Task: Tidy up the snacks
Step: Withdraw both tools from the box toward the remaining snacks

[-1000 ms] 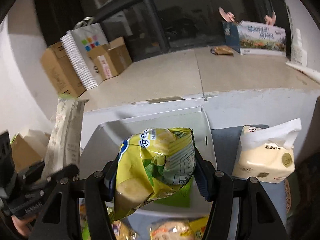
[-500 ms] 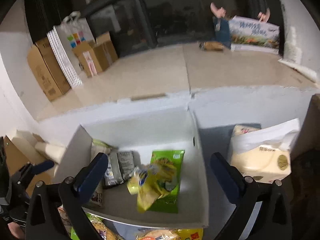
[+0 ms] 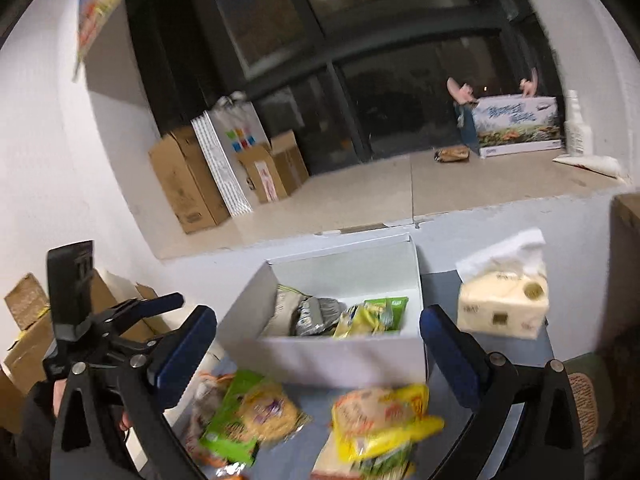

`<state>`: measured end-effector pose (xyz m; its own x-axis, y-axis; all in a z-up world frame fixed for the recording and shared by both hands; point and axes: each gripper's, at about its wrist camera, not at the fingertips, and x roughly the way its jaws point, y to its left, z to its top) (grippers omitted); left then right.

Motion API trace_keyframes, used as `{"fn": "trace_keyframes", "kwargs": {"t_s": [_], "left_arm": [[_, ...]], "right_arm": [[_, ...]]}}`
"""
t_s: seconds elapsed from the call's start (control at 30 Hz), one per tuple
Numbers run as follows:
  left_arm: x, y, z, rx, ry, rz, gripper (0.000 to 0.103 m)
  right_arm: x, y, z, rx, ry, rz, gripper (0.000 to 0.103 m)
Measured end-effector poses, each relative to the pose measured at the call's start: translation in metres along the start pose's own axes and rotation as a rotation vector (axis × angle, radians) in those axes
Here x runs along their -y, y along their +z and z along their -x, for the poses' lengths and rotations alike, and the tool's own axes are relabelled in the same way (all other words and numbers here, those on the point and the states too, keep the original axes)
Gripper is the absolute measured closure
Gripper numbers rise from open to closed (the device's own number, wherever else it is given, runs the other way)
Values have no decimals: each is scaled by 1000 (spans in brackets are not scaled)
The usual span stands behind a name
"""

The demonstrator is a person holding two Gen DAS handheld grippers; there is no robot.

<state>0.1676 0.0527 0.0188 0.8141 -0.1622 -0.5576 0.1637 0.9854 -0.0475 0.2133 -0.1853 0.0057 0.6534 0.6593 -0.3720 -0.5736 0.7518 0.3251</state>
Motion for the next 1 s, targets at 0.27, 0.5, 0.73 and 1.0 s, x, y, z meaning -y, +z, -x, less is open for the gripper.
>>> {"fn": "trace_keyframes", "kwargs": {"t_s": [0.27,0.5,0.73,1.0], "left_arm": [[33,-87,28,-78,-93,94,0],[31,-148,31,-140,-79,226,0],[20,-162,43,-112,-51,263,0],[13,-160,55,-81,-45,265,0]], "right_arm": [[6,-86,55,-121,-58,-4,0],[15,-119,70,-148,-169,-8,0],[18,-118,69,-152,-175,-8,0],[14,-124,56,-197,-191,12,0]]}}
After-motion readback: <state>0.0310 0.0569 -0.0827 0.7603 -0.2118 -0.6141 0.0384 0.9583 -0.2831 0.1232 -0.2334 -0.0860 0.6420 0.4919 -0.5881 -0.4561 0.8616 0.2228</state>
